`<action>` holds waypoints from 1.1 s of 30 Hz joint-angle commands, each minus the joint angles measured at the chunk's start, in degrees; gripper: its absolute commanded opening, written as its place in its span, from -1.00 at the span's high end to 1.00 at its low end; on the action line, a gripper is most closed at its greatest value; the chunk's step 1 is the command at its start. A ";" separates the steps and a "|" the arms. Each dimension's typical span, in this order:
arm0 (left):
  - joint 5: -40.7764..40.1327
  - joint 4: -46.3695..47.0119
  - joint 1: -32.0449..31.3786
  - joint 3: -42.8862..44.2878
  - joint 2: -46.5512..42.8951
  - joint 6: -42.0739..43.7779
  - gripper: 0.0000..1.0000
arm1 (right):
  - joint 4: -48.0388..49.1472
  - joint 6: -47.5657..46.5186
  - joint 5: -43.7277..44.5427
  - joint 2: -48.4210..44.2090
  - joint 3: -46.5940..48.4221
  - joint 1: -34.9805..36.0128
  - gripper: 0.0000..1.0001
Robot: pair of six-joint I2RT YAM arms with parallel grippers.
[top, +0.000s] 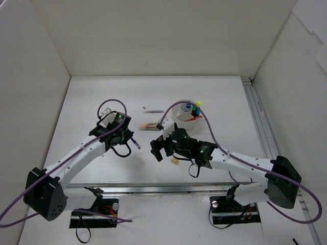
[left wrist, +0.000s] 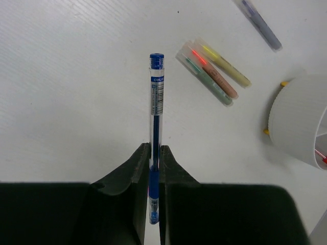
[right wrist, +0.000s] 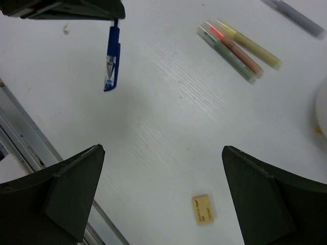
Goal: Sort the stationery into containers
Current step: Pick up the pen from the center of the board.
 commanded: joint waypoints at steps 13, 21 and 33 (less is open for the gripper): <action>-4.70 2.35 -5.07 -4.92 -9.47 -7.35 1.00 | 21.64 4.37 -8.22 14.52 6.36 2.57 -0.82; -4.26 3.05 -6.12 -5.62 -10.87 -6.91 1.00 | 20.32 0.76 -10.94 18.73 8.47 2.57 -0.56; -5.23 3.84 -8.41 -6.77 -12.80 -8.32 1.00 | 21.99 0.32 -12.61 20.15 9.35 2.66 0.72</action>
